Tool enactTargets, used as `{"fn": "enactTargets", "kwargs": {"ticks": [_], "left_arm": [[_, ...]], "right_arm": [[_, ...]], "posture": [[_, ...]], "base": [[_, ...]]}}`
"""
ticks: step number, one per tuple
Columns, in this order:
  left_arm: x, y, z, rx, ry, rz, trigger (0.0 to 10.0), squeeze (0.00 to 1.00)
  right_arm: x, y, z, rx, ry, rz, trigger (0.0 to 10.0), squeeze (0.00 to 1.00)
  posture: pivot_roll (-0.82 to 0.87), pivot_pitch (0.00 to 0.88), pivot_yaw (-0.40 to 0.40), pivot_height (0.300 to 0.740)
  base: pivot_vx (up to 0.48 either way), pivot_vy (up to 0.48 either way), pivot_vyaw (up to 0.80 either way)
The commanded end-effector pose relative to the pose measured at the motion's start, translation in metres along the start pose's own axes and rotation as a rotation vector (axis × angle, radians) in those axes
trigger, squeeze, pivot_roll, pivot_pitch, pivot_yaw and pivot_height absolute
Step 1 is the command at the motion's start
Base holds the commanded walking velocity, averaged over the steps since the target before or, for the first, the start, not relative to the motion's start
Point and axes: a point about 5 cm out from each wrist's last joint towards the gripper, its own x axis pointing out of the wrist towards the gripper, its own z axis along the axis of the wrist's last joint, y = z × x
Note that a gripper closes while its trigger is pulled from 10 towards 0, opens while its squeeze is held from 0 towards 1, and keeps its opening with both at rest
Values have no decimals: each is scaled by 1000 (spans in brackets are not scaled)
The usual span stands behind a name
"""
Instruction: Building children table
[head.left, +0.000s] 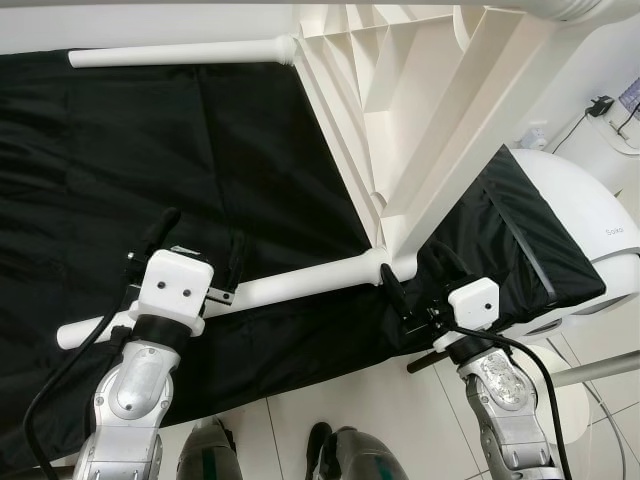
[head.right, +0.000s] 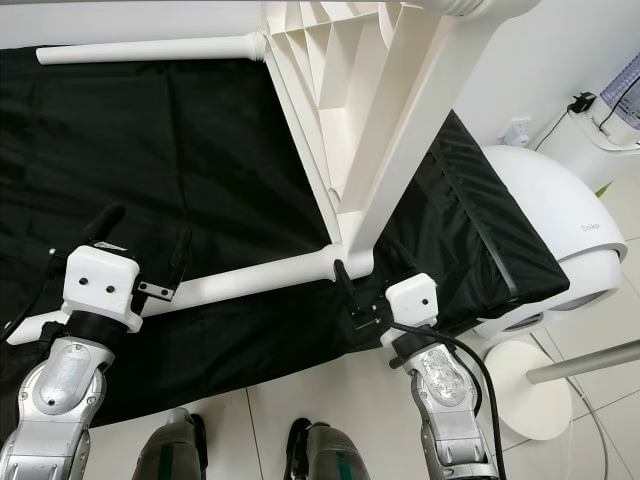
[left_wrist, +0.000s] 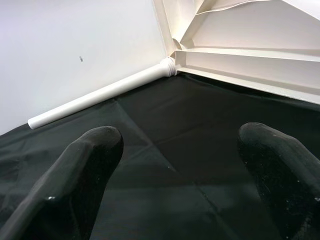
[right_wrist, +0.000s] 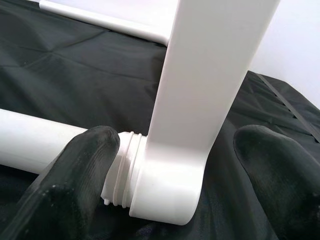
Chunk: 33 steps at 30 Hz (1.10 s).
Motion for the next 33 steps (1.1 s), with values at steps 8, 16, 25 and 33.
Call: {"fn": "enactTargets", "kwargs": {"ticks": [8,16,25,33], "left_arm": [[-1,-4,-1,-3,2,-4,10000,0],[-2,-5,-1,-4,7,-9,10000,0],[-2,-4,-3,-10,12,-21,10000,0],[3,-5,-3,-14,3,-47,10000,0]], "right_arm": [[-3,-2,-1,-21,7,1,10000,0],[-10,-2,-1,-3,16,-27,10000,0],[-31,4,2,-12,38,-69,10000,0],[-37,5,2,-19,47,-93,10000,0]], "posture": [[124,154,-112,740],[117,158,-108,740],[90,166,-83,740],[74,169,-67,740]], "base": [[0,0,223],[0,0,238],[0,0,0],[0,0,0]]}}
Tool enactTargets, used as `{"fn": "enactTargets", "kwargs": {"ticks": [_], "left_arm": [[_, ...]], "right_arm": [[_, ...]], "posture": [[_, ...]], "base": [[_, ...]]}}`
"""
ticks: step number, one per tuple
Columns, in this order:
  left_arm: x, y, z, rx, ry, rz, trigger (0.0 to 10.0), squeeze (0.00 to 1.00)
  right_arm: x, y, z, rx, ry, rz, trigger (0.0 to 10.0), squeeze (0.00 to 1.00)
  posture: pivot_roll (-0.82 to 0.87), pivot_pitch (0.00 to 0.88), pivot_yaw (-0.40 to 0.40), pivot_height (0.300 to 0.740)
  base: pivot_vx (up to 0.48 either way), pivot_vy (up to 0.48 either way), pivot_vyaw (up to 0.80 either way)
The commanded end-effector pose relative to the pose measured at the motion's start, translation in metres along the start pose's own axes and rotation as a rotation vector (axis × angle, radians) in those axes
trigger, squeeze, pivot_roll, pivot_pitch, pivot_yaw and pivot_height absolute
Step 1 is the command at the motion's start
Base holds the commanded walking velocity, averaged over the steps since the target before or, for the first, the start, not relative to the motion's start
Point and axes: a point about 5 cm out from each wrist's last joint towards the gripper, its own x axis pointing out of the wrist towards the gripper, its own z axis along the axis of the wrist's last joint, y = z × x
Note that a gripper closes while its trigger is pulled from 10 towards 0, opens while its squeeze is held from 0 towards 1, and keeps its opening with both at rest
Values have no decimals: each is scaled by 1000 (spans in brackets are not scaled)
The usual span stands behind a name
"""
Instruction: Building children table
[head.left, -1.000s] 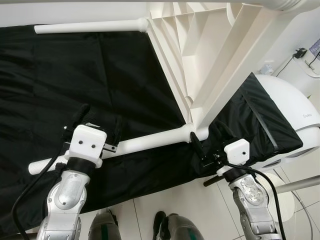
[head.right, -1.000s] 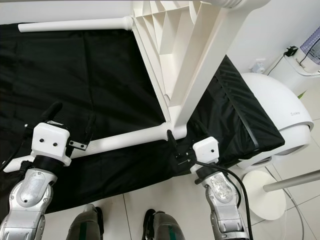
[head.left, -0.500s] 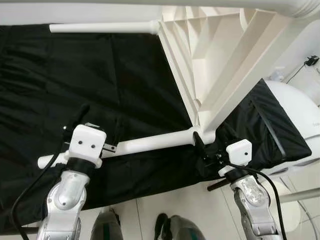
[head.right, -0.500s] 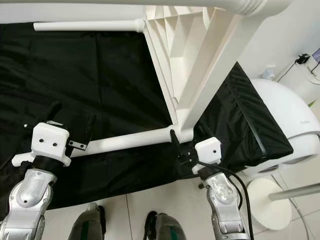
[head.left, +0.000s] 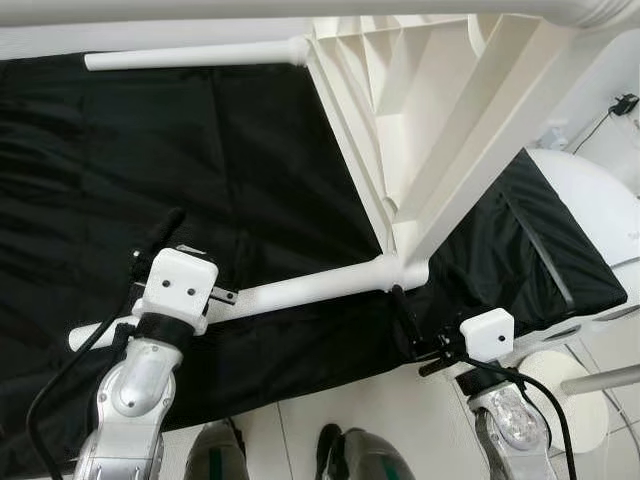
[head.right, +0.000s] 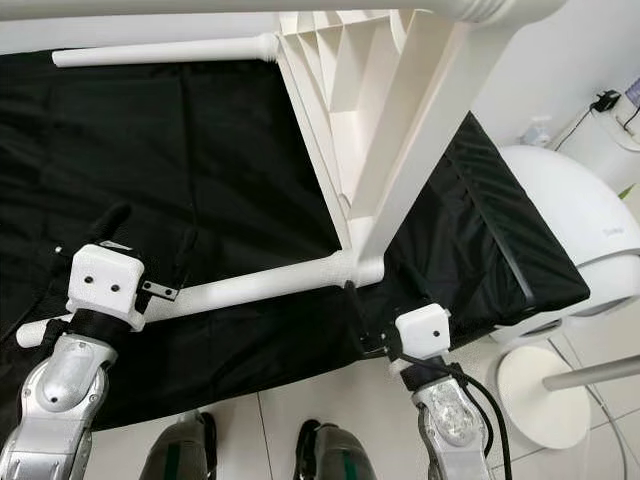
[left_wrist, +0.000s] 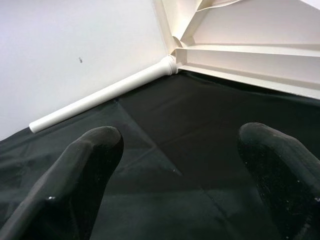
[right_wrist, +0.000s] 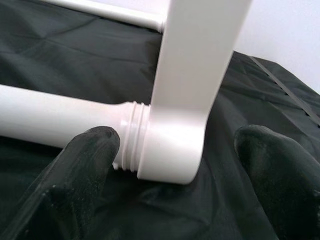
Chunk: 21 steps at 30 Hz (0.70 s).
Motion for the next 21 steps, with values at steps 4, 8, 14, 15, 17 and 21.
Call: {"fn": "enactTargets", "kwargs": {"ticks": [4,8,14,15,17,21], "left_arm": [[0,-3,-3,-14,8,-23,10000,0],[2,-3,-3,-18,4,-27,10000,0],[2,-4,-2,-18,5,-25,10000,0],[1,-4,-2,-19,6,-25,10000,0],[1,-4,-2,-19,6,-24,10000,0],[1,-4,-2,-20,7,-22,10000,0]], "right_arm": [[-4,-2,2,-14,-3,-16,10000,0],[-7,-1,0,-14,3,-24,10000,0],[-8,-2,-2,-21,9,-17,10000,0],[-8,-2,-2,-23,8,-15,10000,0],[-7,-3,-2,-26,8,-13,10000,0],[-5,-2,0,-36,4,-5,10000,0]], "posture": [[74,169,-67,740],[69,169,-63,740],[70,171,-67,740],[71,172,-68,740],[72,171,-69,740],[72,171,-71,740]], "base": [[0,0,0],[0,0,0],[0,0,0],[0,0,0],[0,0,0],[0,0,0]]}}
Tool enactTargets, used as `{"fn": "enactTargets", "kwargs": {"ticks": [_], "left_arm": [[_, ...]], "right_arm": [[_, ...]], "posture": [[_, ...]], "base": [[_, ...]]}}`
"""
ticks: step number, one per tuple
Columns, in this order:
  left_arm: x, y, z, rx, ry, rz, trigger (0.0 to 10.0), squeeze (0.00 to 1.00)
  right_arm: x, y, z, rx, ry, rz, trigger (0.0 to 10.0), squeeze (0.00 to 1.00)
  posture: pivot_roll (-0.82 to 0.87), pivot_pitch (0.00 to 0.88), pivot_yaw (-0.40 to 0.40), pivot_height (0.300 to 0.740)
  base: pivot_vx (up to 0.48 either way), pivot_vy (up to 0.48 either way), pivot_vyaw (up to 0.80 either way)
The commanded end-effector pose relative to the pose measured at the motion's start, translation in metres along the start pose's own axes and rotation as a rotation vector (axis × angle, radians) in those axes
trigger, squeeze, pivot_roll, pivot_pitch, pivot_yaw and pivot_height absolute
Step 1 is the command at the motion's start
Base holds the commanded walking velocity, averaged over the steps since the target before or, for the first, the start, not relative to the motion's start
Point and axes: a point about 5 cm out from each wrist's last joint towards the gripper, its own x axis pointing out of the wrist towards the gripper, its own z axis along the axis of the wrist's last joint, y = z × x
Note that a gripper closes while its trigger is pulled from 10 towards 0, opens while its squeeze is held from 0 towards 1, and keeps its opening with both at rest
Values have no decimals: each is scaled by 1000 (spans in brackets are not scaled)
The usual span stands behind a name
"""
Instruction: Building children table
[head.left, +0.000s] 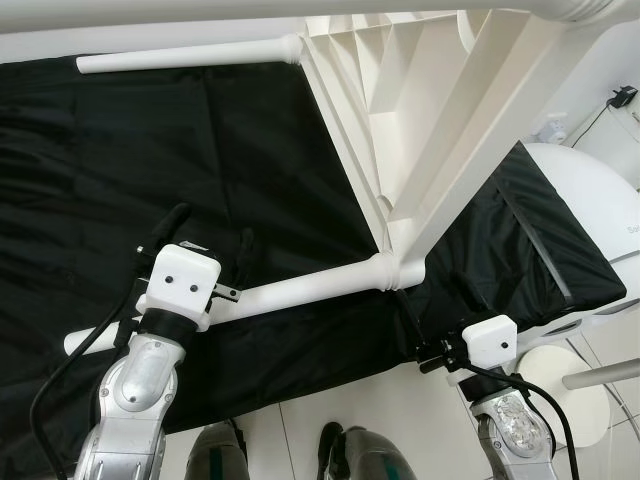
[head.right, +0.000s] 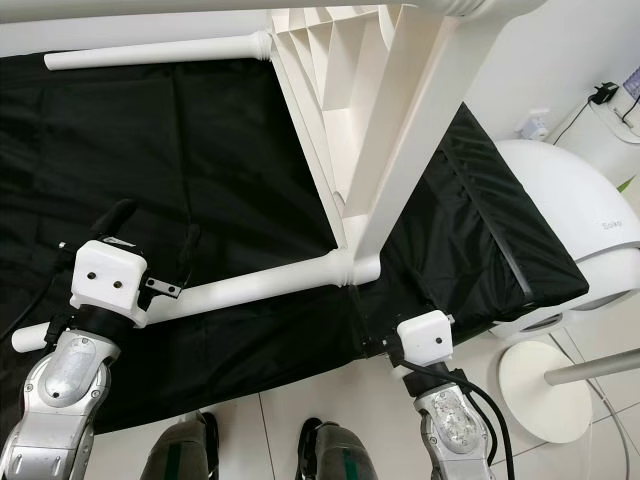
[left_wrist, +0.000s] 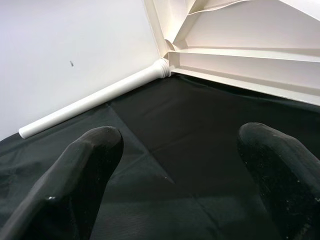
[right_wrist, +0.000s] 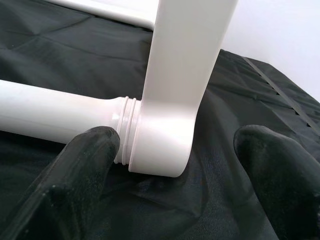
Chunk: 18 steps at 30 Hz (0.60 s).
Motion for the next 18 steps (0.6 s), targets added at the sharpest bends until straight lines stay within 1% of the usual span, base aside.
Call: {"fn": "enactTargets", "kwargs": {"ticks": [1,7,18], "left_arm": [[-2,-3,-3,-9,15,-9,10000,0],[-2,-3,-3,-11,16,-11,10000,0],[-2,-4,-3,-15,18,-17,10000,0]], "right_arm": [[-2,-1,-1,-10,13,-1,10000,0],[-2,0,1,-16,10,3,10000,0],[-4,1,3,-21,17,5,10000,0]], "posture": [[73,172,-70,740],[72,174,-70,740],[69,179,-69,740]], "base": [[0,0,0],[0,0,584],[0,0,780]]}}
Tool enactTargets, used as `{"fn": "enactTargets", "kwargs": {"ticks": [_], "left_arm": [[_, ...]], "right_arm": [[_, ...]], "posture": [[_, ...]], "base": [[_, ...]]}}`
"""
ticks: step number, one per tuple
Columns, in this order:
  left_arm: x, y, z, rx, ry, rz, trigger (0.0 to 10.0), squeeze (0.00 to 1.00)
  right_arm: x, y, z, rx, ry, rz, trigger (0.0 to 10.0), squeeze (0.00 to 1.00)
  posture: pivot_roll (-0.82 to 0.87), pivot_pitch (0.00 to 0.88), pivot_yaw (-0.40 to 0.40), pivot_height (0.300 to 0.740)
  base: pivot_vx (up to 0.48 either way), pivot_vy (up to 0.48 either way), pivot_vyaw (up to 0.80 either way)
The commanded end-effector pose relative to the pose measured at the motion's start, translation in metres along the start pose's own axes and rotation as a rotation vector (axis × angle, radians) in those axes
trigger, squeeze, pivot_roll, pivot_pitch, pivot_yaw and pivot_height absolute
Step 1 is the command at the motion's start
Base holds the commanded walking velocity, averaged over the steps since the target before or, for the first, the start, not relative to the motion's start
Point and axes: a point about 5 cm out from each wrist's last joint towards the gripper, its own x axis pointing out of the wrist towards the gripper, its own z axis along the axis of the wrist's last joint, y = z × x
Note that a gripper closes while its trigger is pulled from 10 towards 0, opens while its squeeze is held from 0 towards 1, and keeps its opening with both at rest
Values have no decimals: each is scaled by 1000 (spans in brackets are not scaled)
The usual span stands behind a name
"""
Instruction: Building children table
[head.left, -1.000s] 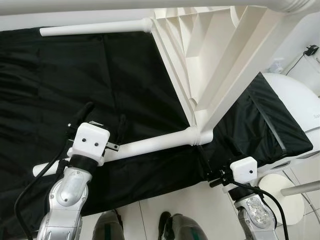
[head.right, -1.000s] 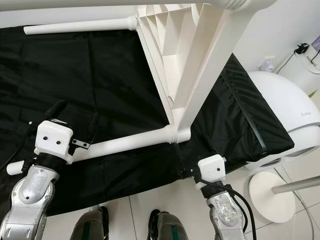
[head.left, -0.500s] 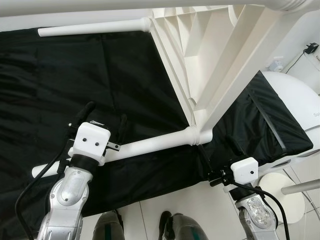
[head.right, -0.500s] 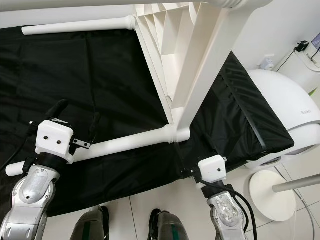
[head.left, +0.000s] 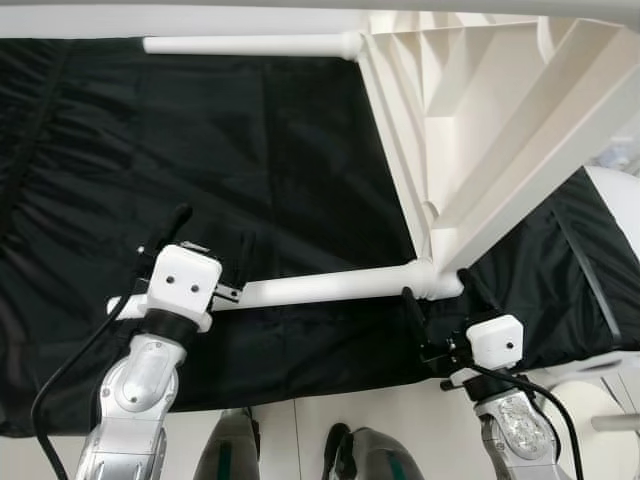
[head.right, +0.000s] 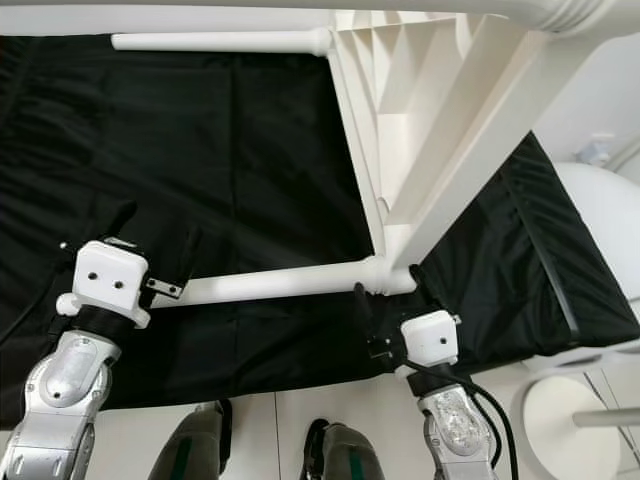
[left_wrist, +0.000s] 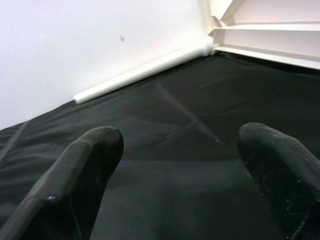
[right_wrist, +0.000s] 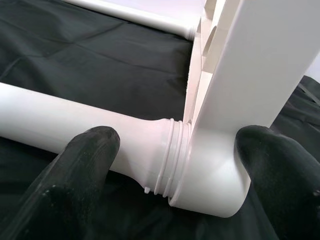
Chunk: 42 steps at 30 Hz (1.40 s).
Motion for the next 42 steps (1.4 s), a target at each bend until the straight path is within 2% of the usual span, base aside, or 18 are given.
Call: {"fn": "enactTargets", "kwargs": {"ticks": [1,9,21,42], "left_arm": [[-2,-3,-3,-12,17,-12,10000,0],[-2,-4,-2,-14,14,-15,10000,0],[-3,-5,-1,-20,13,-16,10000,0],[-3,-5,-1,-22,12,-16,10000,0]], "right_arm": [[0,4,1,-7,7,30,10000,0],[1,4,1,-8,4,30,10000,0],[1,3,3,9,0,33,10000,0],[1,2,3,4,-1,40,10000,0]], "posture": [[69,178,-69,740],[69,177,-68,740],[70,178,-71,740],[70,179,-71,740]], "base": [[0,0,800],[0,0,800],[0,0,0],[0,-314,0]]}}
